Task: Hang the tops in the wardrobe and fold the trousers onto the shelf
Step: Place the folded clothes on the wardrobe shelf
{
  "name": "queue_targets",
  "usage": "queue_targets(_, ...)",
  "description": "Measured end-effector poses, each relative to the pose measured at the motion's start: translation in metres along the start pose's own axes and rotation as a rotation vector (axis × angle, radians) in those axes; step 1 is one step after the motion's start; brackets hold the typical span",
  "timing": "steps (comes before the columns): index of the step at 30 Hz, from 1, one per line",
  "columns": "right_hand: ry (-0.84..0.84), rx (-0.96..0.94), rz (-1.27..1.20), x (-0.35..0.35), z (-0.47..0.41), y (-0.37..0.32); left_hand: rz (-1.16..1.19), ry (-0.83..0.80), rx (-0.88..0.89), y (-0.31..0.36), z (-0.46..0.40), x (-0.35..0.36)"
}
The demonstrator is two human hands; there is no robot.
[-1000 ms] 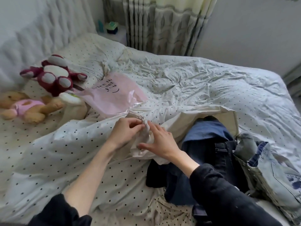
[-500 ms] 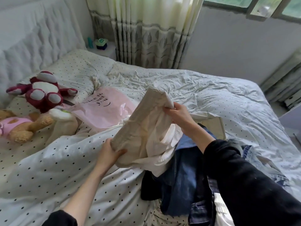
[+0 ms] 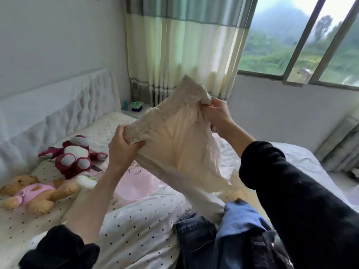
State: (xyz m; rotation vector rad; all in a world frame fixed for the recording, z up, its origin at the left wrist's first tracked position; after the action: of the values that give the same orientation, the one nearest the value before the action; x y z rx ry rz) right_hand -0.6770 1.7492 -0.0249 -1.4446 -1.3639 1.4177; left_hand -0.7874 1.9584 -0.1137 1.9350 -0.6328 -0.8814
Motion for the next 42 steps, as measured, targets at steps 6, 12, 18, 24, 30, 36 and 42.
queue_targets(6, 0.139, -0.121, -0.094, -0.066, -0.015, -0.093, 0.060, 0.035, 0.269, 0.109, -0.048, 0.009)
queue_targets(12, 0.268, -0.175, -0.177, -0.152, 0.000, -0.148, 0.170, 0.061, 0.450, 0.216, -0.082, 0.021)
queue_targets(18, 0.303, -0.328, -0.408, -0.216, 0.009, -0.205, 0.304, 0.212, 0.457, 0.309, -0.100, 0.009)
queue_targets(24, 0.254, -0.241, -0.184, -0.212, 0.026, -0.164, 0.104, 0.015, 0.307, 0.264, -0.084, 0.029)
queue_targets(30, 0.047, 0.026, -0.091, -0.178, 0.040, -0.063, 0.055, -0.350, 0.048, 0.157, -0.046, 0.024)
queue_targets(36, -0.081, 0.030, -0.128, -0.146, 0.039, -0.035, 0.102, -0.571, -0.091, 0.109, -0.022, -0.007)
queue_targets(42, -0.278, -0.070, 0.018, -0.102, 0.048, -0.022, -0.287, -0.602, -0.077, 0.077, -0.009, -0.006)
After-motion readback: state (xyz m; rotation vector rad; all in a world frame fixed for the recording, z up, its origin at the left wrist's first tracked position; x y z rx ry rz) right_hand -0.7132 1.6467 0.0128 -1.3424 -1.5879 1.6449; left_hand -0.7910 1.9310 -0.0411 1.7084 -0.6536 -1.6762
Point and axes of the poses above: each hand's wrist, its own z-axis away from the middle knuckle, its own x-axis out of the palm, y = z × x, the point moved 1 cm from there along -z, towards the middle knuckle, and after that the axes turned 4 degrees about -y, right-handed, at the moved point
